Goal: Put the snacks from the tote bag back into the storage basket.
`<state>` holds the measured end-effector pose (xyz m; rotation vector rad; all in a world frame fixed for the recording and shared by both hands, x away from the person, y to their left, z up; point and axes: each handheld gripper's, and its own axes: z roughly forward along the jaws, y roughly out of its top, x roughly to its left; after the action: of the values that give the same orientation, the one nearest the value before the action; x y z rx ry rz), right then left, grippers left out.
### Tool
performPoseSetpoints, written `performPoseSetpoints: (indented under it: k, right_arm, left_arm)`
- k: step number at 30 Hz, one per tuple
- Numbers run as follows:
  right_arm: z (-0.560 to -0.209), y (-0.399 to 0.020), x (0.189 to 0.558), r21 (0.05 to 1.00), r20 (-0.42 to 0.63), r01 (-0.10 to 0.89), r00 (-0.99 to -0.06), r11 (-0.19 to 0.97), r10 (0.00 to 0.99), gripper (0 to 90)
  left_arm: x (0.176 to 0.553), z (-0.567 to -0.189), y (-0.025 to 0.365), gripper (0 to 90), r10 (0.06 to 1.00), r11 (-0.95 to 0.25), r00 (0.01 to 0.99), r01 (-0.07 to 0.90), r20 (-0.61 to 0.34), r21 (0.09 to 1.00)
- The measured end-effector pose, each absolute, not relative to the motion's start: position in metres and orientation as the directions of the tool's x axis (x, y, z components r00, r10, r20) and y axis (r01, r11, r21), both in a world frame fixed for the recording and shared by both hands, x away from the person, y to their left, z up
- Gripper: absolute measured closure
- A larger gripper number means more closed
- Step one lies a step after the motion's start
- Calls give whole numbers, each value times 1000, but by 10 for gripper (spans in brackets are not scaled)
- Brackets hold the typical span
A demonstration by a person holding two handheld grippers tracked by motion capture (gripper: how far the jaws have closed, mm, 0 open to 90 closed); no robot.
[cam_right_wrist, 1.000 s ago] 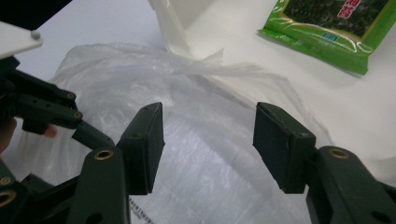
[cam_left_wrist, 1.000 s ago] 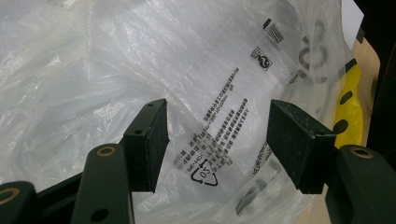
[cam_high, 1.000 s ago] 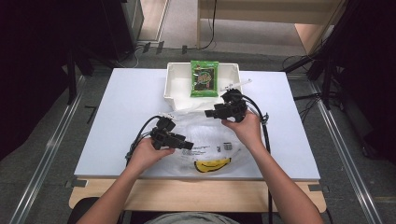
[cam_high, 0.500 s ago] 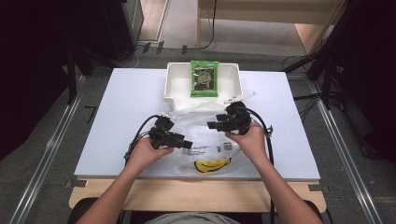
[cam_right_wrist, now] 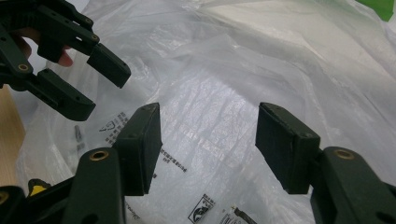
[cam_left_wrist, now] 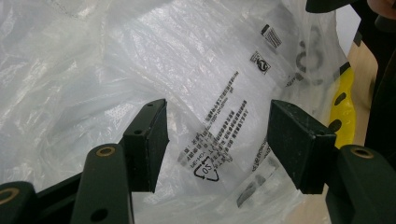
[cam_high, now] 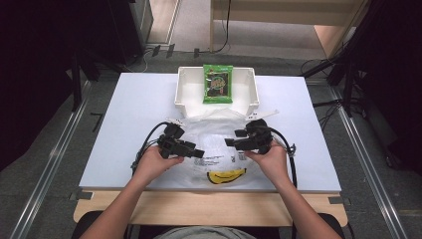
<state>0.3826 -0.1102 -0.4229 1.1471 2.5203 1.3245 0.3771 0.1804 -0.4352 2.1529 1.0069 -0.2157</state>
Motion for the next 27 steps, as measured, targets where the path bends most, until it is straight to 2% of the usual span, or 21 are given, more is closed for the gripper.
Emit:
performPoseSetpoints:
  k: [27]
  right_arm:
    - [-433, -109, 382, 706, 281, 606, -714, 367, 641, 412]
  left_arm:
    - [379, -436, 183, 387, 605, -415, 672, 724, -428, 550]
